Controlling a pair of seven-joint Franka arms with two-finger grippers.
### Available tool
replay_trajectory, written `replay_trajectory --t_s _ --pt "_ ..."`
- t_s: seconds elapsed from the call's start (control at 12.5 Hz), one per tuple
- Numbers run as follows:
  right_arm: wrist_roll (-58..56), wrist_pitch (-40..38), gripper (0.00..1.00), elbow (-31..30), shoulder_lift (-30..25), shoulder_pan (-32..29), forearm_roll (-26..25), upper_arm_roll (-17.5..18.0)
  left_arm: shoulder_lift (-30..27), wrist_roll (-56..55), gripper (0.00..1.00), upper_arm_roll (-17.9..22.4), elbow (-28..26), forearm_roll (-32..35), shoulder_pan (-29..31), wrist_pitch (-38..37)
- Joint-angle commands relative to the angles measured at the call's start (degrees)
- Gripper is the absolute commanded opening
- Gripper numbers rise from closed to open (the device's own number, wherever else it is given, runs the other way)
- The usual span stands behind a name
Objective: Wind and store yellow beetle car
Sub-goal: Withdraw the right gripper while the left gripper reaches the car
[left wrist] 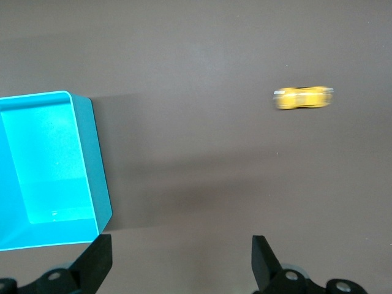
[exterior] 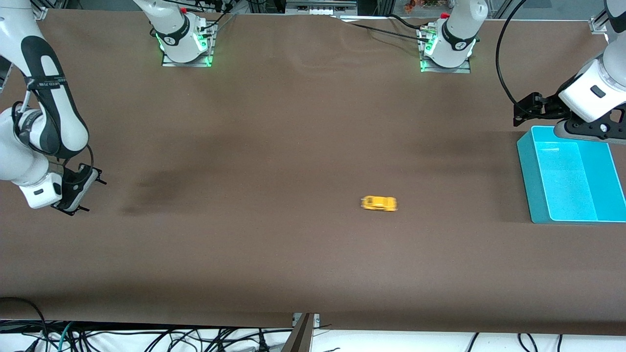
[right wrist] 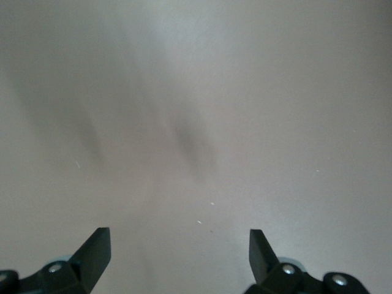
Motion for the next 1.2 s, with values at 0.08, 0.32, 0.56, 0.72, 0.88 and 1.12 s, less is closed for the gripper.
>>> replay_trajectory --t_s 0.08,0.32,0.56,0.72,0.88,1.12 --pt "21.80 -12.85 1.00 8.38 -0.27 3.79 0.19 0.96 0.57 -0.70 1.00 -0.01 1.47 -1.24 0.17 -0.86" --pt "40.02 -23.40 1.00 14.44 -0.36 7.58 -0.25 0.96 0.57 -0.70 1.00 -0.10 1.56 -1.24 0.17 -1.30" --pt "56.27 -33.68 1.00 20.07 -1.76 10.92 -0.25 1.05 1.01 -0.44 1.00 -0.01 1.64 -1.33 0.17 -1.21" --pt "63.67 -40.02 1.00 22.19 -4.56 11.72 -0.17 1.14 2.06 0.27 1.00 -0.01 1.56 -1.24 0.26 -1.82" --pt "67.38 -43.72 1.00 22.46 -7.64 11.72 -0.08 1.14 4.25 7.51 1.00 -0.01 1.64 -1.07 0.61 -1.39" --pt "66.88 -47.07 1.00 22.46 -10.80 11.72 0.45 1.05 9.70 19.73 1.00 0.43 1.64 -0.63 2.01 2.73"
